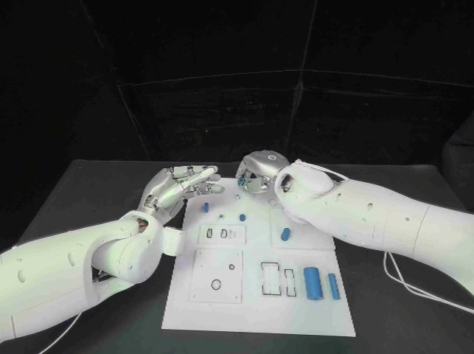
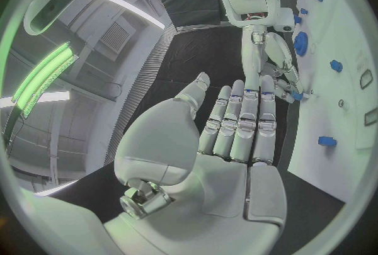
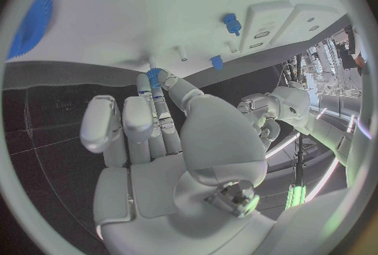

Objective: Assemble the parts on the task board

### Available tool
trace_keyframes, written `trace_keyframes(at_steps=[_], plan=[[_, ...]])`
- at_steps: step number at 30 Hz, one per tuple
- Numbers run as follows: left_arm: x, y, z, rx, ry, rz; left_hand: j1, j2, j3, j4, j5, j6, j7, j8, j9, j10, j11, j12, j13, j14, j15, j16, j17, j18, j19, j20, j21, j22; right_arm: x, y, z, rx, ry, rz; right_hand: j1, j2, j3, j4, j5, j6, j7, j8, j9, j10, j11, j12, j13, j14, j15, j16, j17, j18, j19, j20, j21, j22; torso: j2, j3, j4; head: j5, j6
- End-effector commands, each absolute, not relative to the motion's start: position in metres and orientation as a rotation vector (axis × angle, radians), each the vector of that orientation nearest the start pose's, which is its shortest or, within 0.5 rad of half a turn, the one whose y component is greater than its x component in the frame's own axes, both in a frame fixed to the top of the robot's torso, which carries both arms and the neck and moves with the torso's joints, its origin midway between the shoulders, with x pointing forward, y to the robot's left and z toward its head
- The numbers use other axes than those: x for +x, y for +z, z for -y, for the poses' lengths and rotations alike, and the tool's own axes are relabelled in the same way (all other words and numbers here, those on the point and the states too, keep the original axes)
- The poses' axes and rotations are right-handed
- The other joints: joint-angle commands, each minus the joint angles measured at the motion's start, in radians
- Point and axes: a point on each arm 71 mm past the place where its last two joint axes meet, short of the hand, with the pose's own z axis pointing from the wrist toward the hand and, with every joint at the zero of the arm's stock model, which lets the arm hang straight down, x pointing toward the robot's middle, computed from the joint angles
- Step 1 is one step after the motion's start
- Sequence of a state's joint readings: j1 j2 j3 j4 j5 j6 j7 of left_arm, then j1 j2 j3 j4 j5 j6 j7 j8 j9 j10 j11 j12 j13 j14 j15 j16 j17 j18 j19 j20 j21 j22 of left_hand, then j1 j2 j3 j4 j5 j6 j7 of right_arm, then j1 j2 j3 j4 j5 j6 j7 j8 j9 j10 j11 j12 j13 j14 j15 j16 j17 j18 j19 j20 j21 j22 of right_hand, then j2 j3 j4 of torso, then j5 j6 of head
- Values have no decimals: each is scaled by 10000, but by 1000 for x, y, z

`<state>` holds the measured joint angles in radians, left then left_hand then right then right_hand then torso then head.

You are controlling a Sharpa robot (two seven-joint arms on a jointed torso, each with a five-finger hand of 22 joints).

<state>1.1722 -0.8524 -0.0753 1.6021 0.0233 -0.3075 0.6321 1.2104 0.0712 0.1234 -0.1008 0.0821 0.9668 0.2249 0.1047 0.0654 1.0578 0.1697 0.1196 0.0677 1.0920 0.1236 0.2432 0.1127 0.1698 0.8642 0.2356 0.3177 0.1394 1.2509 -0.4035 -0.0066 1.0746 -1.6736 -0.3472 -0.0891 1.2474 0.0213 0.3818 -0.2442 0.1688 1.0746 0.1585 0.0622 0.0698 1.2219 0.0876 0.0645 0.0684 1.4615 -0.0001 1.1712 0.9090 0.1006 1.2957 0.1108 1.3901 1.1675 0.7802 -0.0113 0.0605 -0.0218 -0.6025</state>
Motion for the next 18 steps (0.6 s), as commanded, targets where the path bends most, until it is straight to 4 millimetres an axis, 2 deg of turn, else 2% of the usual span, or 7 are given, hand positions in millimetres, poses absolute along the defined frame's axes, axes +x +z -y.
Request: trace_keyframes(at_steps=[1, 18], plan=[[464, -180, -192, -10138, -17377, -12687, -92, 14, 5, -37, -36, 45, 33, -58, -11, 51, 0, -48, -15, 40, -4, -60, 9, 142, 72, 24, 22, -9, 562, -165, 95, -3531, 4921, -14951, -51, -89, -7, 82, -58, -57, 4, 25, -4, -120, -4, -34, -11, 152, 28, 39, -17, -164, 39, 9, 47, 1, 3, 5, -15, 4, -15], [465, -181, -192, -10157, -17371, -12728, -94, 24, 13, -42, -37, 45, 34, -65, -10, 49, 1, -60, -15, 40, -2, -72, 10, 141, 76, 24, 17, -14, 560, -165, 93, -3642, 5043, -14992, -64, -130, 9, 102, -52, -78, 9, 22, -7, -174, 7, -34, -15, 143, 37, 54, -13, -168, 46, 18, 59, 24, 13, 1, -12, 20, -35]])
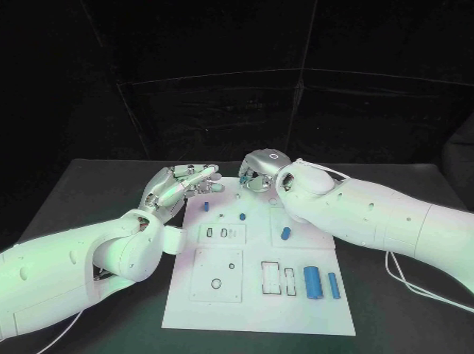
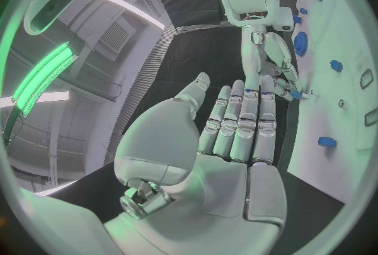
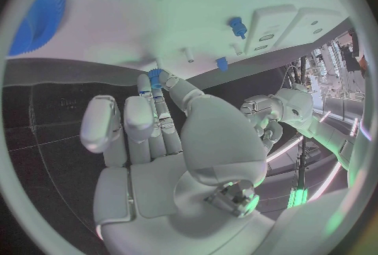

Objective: Assemble the parts on the task board

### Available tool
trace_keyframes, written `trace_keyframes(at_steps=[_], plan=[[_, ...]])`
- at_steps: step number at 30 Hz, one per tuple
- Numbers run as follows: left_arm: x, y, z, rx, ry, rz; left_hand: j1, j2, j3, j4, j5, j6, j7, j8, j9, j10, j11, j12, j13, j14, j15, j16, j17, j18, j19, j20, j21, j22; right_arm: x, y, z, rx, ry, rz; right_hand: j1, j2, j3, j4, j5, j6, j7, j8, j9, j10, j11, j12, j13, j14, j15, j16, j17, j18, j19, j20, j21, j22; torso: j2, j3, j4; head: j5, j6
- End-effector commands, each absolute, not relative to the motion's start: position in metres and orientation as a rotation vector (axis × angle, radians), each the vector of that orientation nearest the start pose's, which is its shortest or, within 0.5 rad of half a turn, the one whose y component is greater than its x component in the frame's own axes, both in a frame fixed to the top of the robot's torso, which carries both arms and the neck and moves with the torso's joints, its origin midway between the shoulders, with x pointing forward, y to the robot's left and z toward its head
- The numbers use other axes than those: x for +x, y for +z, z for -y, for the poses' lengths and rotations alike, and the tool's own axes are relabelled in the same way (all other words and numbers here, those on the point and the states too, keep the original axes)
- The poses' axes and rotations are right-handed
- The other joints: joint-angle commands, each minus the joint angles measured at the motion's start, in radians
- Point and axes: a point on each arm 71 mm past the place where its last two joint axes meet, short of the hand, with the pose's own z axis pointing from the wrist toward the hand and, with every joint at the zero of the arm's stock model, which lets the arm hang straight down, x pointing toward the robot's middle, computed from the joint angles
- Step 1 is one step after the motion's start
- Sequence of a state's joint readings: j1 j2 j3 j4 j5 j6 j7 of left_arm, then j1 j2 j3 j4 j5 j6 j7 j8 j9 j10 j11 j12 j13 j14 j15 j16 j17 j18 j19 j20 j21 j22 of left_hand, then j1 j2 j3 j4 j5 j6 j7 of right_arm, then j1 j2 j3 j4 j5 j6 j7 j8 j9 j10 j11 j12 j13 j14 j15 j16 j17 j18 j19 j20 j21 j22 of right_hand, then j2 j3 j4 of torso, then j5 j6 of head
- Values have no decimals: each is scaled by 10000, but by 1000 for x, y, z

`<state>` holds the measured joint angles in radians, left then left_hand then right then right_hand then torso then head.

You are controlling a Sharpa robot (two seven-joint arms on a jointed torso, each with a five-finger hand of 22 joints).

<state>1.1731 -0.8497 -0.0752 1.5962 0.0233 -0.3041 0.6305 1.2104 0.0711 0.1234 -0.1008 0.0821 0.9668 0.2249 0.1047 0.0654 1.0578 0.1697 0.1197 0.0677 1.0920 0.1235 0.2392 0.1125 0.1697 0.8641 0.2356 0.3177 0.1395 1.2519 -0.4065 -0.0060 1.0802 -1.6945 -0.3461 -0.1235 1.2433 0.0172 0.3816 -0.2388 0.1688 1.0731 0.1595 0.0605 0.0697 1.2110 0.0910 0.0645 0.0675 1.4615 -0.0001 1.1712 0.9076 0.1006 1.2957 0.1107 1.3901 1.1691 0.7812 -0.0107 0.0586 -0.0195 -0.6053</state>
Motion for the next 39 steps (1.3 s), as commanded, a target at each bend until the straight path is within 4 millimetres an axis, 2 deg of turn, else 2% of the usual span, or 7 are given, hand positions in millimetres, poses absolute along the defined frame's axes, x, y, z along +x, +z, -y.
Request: trace_keyframes(at_steps=[1, 23, 26, 28, 31, 35, 39], plan=[[465, -181, -192, -10158, -17366, -12728, -94, 24, 14, -42, -38, 45, 34, -65, -11, 49, 1, -61, -15, 40, -2, -32, 12, 141, 77, 24, 17, -16, 559, -165, 92, -3656, 5071, -15000, -24, -91, 14, 51, -51, -63, -2, 39, -6, -69, -27, -33, -5, 145, 38, 67, 19, -167, 44, 19, 59, 6, 5, -7, 3, 0, -9], [466, -181, -194, -10174, -17310, -12726, -94, 24, 14, -42, -38, 45, 34, -65, -11, 49, 1, -61, -15, 40, -2, -32, 12, 141, 77, 24, 17, -16, 557, -165, 93, -3708, 5220, -15083, -31, -98, 20, 65, -52, -61, -4, 44, -5, -77, -26, -27, -4, 143, 40, 74, 20, -168, 44, 22, 61, 10, 14, -11, -1, -5, -30], [466, -181, -194, -10175, -17307, -12728, -94, 24, 14, -42, -38, 45, 34, -65, -11, 49, 1, -61, -15, 40, -2, -32, 12, 141, 77, 24, 17, -16, 557, -165, 92, -3694, 5258, -15036, -82, -180, 22, 112, -79, -137, 24, 25, -17, -242, 8, -45, -22, 91, 70, -21, -157, -140, -60, 40, 2, -125, 14, -13, -4, -6, -26], [466, -181, -194, -10176, -17305, -12729, -94, 24, 14, -42, -38, 45, 34, -65, -11, 49, 1, -61, -15, 40, -2, -32, 12, 141, 77, 24, 17, -16, 557, -164, 92, -3661, 5295, -14995, -170, -360, -11, 195, -266, -541, 147, -8, -64, -796, 129, -48, -53, -63, 188, -321, -632, -57, -383, 117, -207, -557, 14, -15, 0, -2, -27], [466, -181, -194, -10178, -17300, -12731, -94, 24, 14, -42, -38, 45, 34, -65, -11, 49, 1, -61, -15, 40, -2, -32, 12, 141, 77, 24, 17, -16, 558, -164, 91, -3608, 5333, -14924, -173, -618, -291, 305, -456, -1536, 89, 3, -69, -1584, 193, -22, -41, -263, 240, -792, -1335, 96, -884, 199, -579, -1257, 19, -17, 6, -1, -32], [467, -182, -194, -10183, -17289, -12735, -94, 24, 14, -42, -38, 45, 34, -65, -11, 49, 1, -61, -15, 40, -2, -32, 12, 141, 77, 24, 17, -16, 558, -163, 92, -3507, 5365, -14803, -1, -692, -716, 465, -486, -2097, 60, 2, -51, -2020, 234, 59, -27, -312, 264, -1031, -1692, 161, -1094, 231, -812, -1628, 15, -15, 5, 3, -41], [467, -182, -195, -10187, -17269, -12731, -94, 24, 14, -42, -38, 45, 34, -65, -11, 49, 1, -61, -15, 40, -2, -32, 12, 141, 77, 24, 17, -16, 558, -162, 96, -3415, 5386, -14676, 69, -683, -835, 511, -450, -2120, 80, 28, -31, -2025, 233, 115, -17, -293, 252, -1026, -1694, 158, -1078, 234, -829, -1640, 16, -6, -18, 12, -40]])
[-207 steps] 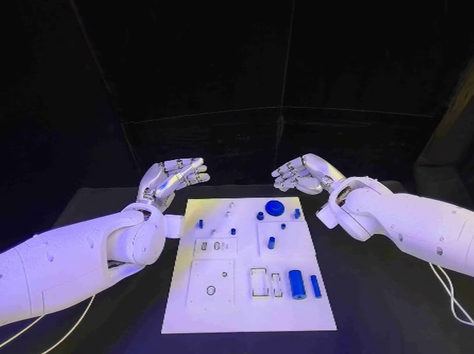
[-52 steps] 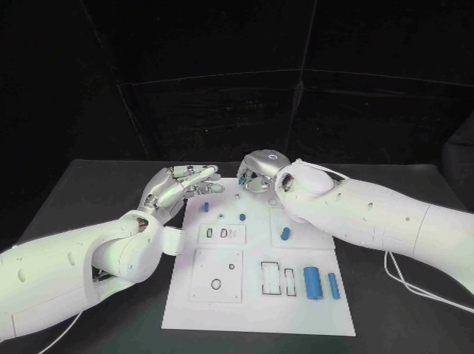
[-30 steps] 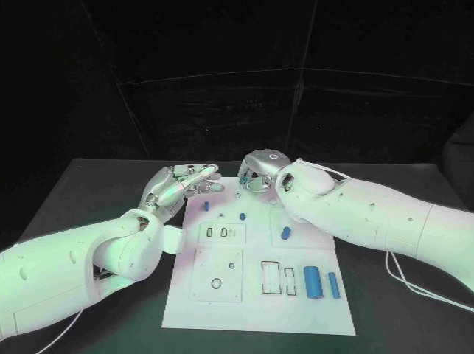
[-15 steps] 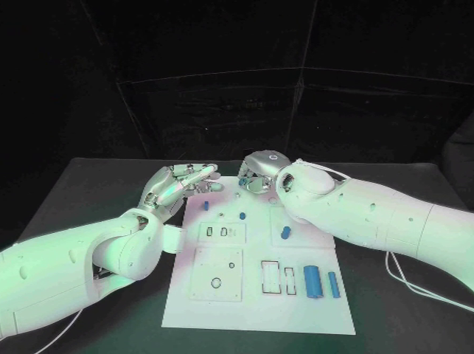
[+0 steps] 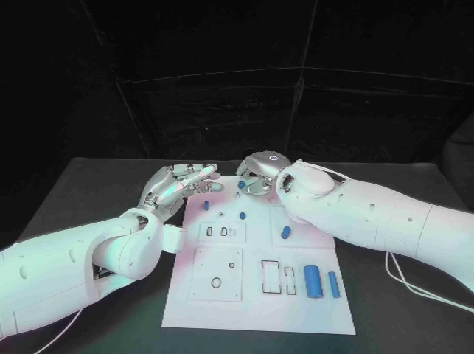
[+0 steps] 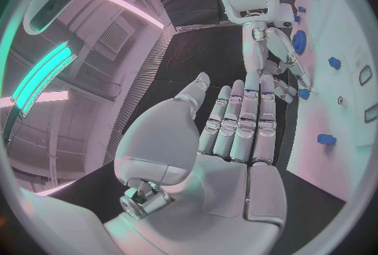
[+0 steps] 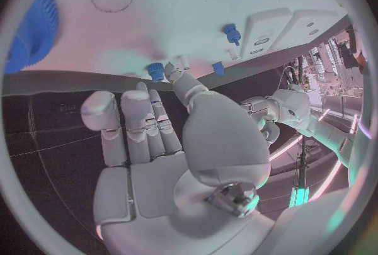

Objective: Assemble the parts on the task board

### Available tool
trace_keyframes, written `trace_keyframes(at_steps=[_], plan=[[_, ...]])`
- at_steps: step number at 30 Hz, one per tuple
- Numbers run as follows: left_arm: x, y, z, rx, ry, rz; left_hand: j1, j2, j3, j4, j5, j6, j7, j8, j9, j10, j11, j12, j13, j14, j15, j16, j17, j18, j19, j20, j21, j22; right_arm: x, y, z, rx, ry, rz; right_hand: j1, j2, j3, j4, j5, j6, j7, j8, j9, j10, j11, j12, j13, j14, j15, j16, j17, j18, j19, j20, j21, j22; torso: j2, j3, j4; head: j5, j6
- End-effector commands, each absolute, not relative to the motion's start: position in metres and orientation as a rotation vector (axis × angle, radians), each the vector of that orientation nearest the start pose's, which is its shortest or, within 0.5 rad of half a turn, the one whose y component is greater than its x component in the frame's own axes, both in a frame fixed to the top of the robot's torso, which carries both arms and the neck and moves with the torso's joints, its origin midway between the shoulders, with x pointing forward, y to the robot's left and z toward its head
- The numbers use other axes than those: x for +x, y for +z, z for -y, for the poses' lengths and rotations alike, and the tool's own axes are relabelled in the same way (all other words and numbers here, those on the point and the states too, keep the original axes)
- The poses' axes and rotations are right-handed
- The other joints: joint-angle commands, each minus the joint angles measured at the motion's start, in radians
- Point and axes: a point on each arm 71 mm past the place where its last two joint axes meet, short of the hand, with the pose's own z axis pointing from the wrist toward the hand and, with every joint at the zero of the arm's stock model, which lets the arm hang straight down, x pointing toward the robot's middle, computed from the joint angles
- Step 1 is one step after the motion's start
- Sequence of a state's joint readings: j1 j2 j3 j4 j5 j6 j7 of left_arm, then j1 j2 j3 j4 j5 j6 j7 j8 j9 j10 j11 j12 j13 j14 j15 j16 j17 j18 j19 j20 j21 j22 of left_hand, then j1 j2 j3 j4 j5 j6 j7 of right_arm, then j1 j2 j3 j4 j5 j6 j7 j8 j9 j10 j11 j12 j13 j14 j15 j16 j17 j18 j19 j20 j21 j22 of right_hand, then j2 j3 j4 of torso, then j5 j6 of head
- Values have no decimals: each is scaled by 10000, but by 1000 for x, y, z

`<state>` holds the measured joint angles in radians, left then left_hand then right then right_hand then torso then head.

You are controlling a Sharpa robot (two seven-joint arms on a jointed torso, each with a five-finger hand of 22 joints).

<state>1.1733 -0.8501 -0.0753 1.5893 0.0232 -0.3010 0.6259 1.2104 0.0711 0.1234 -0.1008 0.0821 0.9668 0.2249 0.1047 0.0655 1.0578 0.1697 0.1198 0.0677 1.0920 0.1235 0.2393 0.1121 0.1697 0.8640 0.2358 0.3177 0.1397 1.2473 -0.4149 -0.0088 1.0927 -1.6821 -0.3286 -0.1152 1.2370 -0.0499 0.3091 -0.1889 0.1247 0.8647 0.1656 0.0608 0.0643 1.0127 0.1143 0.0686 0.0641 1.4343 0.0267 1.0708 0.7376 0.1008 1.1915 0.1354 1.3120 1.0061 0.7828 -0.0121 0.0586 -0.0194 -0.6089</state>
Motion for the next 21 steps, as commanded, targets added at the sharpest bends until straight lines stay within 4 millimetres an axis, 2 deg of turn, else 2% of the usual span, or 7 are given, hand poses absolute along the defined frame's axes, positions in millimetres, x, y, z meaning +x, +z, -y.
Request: trace_keyframes(at_steps=[1, 8, 11, 13, 17, 19, 21], plan=[[467, -182, -195, -10187, -17266, -12729, -95, 24, 13, -42, -38, 45, 34, -65, -11, 49, 1, -62, -15, 40, -2, -33, 16, 142, 78, 23, 17, -18, 557, -161, 97, -3386, 5394, -14645, 161, 3, -144, 28, 15, -4, 27, 41, 33, -29, -3, 98, 20, -11, -19, -13, 15, 155, -25, -15, -49, -7, -4, 8, -22, 15, -10], [467, -182, -198, -10196, -17224, -12711, -95, 24, 13, -42, -38, 45, 34, -65, -11, 49, 1, -62, -15, 40, -2, -33, 16, 142, 78, 23, 17, -18, 551, -156, 119, -2899, 5530, -14489, 287, 108, -321, 171, 318, 413, 83, 160, 100, 365, -33, 394, 49, 149, -46, 317, 416, 81, 277, -40, 125, 345, -36, 28, -61, 17, 14], [467, -181, -200, -10202, -17189, -12693, -103, 37, 26, -52, -45, 50, 35, -78, -10, 52, 2, -81, -14, 46, -1, -55, 19, 141, 87, 23, 7, -28, 549, -146, 138, -2176, 5694, -14529, 158, 149, -389, 356, 483, 661, 120, 226, 126, 1144, -107, 792, 168, 331, -88, 811, 1083, -45, 732, -64, 457, 992, -52, 20, -80, -45, 65], [467, -181, -201, -10207, -17170, -12682, -103, 37, 26, -52, -45, 50, 35, -78, -10, 52, 2, -81, -14, 46, -1, -55, 19, 141, 87, 23, 7, -28, 546, -142, 151, -1641, 5755, -14758, 21, 71, -499, 485, 579, 680, 101, 210, 115, 2052, -242, 1270, 389, 441, -177, 1138, 1519, -120, 1010, -118, 667, 1389, -67, 37, -121, -40, 92], [467, -182, -202, -10253, -17134, -12653, -100, 44, 33, -57, -50, 59, 31, -77, -8, 59, -1, -83, -12, 52, -3, -58, 21, 142, 92, 22, 5, -31, 542, -140, 177, -829, 5721, -15411, -508, -339, -1104, 962, 1088, 558, -116, 169, 84, 3214, -509, 2281, 1113, 516, -407, 1554, 2021, -190, 1263, -346, 875, 1743, -100, 52, -194, -64, 108], [467, -182, -203, -10266, -17130, -12649, -97, 49, 39, -62, -52, 67, 27, -76, -6, 67, -4, -84, -11, 59, -5, -61, 23, 142, 96, 21, 4, -33, 541, -141, 186, -699, 5583, -15682, -533, -449, -1447, 1203, 1220, 411, -134, 151, 72, 3121, -546, 2974, 1762, 520, -444, 1753, 2257, -206, 1294, -419, 913, 1799, -107, 59, -225, -77, 127], [467, -182, -203, -10278, -17131, -12648, -95, 53, 45, -67, -54, 76, 23, -75, -5, 76, -8, -84, -9, 66, -7, -63, 25, 143, 100, 20, 3, -35, 541, -142, 196, -602, 5379, -16030, -536, -484, -1727, 1420, 1291, 279, -114, 137, 65, 2966, -521, 3545, 2295, 524, -428, 1886, 2424, -212, 1298, -409, 925, 1822, -118, 66, -251, -71, 131]])
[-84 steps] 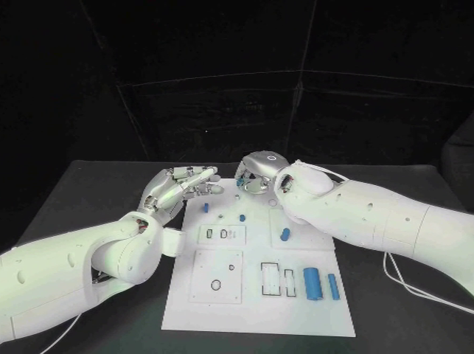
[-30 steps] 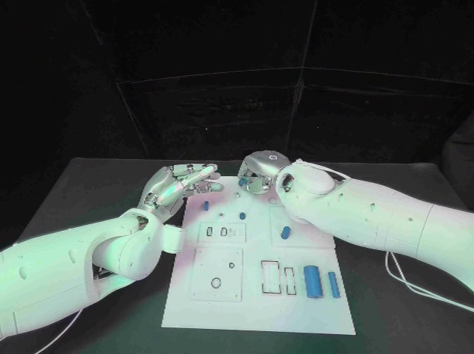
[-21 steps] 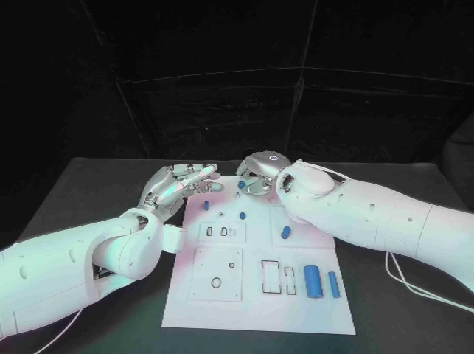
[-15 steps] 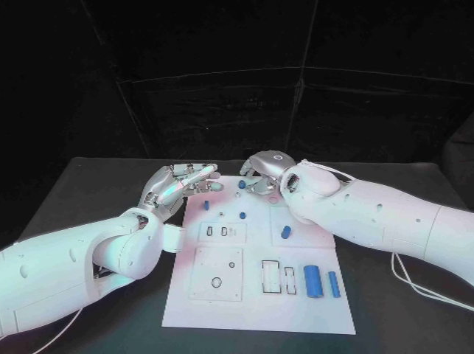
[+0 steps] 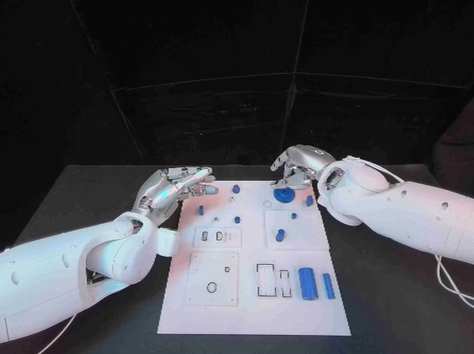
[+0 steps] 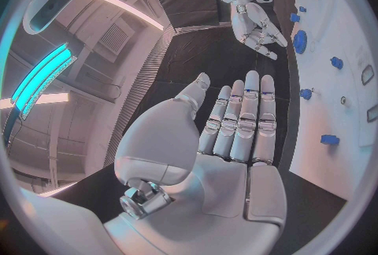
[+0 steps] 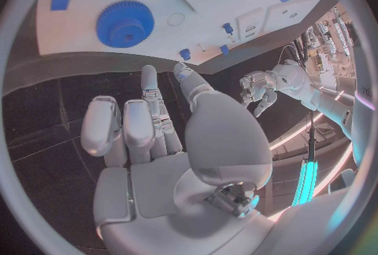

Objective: Assemble the parts on the task board

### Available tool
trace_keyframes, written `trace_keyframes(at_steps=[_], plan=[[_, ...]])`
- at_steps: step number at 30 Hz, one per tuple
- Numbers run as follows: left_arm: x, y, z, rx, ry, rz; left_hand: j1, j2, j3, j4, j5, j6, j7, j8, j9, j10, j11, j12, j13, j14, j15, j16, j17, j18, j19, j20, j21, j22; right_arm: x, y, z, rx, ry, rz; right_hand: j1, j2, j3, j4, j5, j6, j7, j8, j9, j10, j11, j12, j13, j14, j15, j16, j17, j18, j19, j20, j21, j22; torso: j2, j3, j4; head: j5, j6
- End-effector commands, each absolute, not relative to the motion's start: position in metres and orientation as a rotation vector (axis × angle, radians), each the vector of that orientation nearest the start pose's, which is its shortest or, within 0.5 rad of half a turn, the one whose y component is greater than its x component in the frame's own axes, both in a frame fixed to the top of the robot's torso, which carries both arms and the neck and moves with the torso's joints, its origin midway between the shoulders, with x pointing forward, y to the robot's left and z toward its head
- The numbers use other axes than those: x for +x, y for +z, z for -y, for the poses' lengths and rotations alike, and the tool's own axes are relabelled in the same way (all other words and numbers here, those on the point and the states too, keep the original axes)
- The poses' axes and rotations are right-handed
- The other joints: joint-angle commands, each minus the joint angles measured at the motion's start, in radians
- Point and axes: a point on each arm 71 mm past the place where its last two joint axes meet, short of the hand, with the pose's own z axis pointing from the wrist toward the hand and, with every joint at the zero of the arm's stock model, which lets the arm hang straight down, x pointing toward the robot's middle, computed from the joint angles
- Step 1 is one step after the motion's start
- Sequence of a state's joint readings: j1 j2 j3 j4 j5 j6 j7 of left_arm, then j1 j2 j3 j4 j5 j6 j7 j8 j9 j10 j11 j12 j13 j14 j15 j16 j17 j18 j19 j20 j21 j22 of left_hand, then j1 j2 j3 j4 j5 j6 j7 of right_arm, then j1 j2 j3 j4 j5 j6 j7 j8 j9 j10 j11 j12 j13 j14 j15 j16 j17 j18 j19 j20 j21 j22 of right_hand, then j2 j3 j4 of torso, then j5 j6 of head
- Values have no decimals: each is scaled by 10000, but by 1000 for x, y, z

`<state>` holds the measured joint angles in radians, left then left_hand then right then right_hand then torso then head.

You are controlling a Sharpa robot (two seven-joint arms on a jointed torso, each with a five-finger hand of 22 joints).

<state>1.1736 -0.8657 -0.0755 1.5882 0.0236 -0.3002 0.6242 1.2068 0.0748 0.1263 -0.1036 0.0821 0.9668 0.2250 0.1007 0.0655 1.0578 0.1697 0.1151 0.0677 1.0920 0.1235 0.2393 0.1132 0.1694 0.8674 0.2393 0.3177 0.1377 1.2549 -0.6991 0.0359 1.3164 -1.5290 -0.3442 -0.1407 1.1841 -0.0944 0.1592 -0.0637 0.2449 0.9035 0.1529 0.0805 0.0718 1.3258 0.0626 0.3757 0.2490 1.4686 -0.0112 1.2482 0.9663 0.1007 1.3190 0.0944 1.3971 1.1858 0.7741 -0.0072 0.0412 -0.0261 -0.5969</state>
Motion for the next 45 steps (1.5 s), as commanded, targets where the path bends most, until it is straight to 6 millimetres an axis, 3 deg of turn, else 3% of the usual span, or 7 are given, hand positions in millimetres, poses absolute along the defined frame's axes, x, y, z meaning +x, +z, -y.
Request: trace_keyframes(at_steps=[1, 7, 12, 15, 20, 27, 45], plan=[[468, -182, -203, -10281, -17134, -12650, -59, 17, 16, -39, -54, 76, 23, -35, -5, 76, -8, -37, -9, 66, -7, -63, 15, 146, 66, -15, 3, -15, 542, -143, 199, -581, 5298, -16175, 232, 36, -557, 441, 158, -215, 8, -11, 6, -668, 8, 1332, 1305, 188, -8, 303, 371, -220, 46, 20, 102, 81, -35, 18, -85, -9, 11], [469, -183, -202, -10290, -17150, -12666, -59, 17, 16, -39, -54, 76, 23, -35, -5, 76, -8, -37, -9, 66, -7, -63, 15, 146, 66, -15, 3, -15, 544, -151, 213, -564, 4795, -17125, 903, 130, -1509, 1362, 146, -477, 113, 209, 24, -1712, 123, 3854, 3888, 300, 88, 1092, 1568, -246, 164, 102, 217, 319, -25, 32, -76, -26, 6], [470, -183, -202, -10295, -17141, -12670, -59, 17, 16, -39, -54, 76, 23, -35, -5, 76, -8, -37, -9, 66, -7, -63, 15, 146, 66, -15, 3, -15, 546, -154, 217, -588, 4596, -17519, 1131, 164, -1684, 1546, 158, -533, 148, 285, 23, -1410, 135, 5107, 5263, 363, 95, 1380, 2079, -274, 221, 143, 267, 422, -17, 24, -76, -43, -23], [470, -183, -202, -10297, -17128, -12669, -59, 17, 16, -39, -54, 76, 23, -35, -5, 76, -8, -37, -9, 66, -7, -63, 15, 146, 66, -15, 3, -15, 547, -156, 218, -604, 4545, -17637, 1205, 184, -1730, 1601, 165, -560, 155, 304, 21, -1457, 144, 5230, 5411, 367, 104, 1426, 2155, -276, 225, 154, 274, 436, -17, 28, -87, -33, -35], [471, -183, -202, -10297, -17128, -12669, -59, 17, 16, -39, -54, 76, 23, -35, -5, 76, -8, -37, -9, 66, -7, -63, 15, 146, 66, -15, 3, -15, 548, -157, 218, -781, 4338, -17776, 1315, 222, -1813, 1682, 174, -586, 165, 351, 22, -1123, 159, 6054, 6311, 393, 120, 1548, 2375, -283, 243, 169, 294, 477, -19, 3, -75, -52, -52], [471, -184, -202, -10306, -17111, -12683, -59, 17, 16, -39, -54, 76, 23, -35, -5, 76, -8, -37, -9, 66, -7, -63, 15, 146, 66, -15, 3, -15, 551, -158, 215, -893, 4223, -17811, 1464, 386, -1931, 1828, 245, -551, 166, 483, 35, -714, 170, 7232, 7601, 421, 141, 1721, 2690, -295, 272, 194, 330, 552, -29, 11, -70, -47, -82], [472, -184, -202, -10324, -17094, -12717, -59, 27, 30, -51, -58, 97, 14, -36, -3, 100, -16, -42, -6, 86, -14, -72, 21, 148, 79, -19, -1, -22, 555, -162, 208, -917, 4149, -17997, 1736, 657, -1898, 1796, 318, -485, 148, 612, 41, -381, 156, 8028, 8488, 543, 139, 2073, 3389, -389, 574, 196, 545, 1014, -21, 12, -76, -39, -104]])
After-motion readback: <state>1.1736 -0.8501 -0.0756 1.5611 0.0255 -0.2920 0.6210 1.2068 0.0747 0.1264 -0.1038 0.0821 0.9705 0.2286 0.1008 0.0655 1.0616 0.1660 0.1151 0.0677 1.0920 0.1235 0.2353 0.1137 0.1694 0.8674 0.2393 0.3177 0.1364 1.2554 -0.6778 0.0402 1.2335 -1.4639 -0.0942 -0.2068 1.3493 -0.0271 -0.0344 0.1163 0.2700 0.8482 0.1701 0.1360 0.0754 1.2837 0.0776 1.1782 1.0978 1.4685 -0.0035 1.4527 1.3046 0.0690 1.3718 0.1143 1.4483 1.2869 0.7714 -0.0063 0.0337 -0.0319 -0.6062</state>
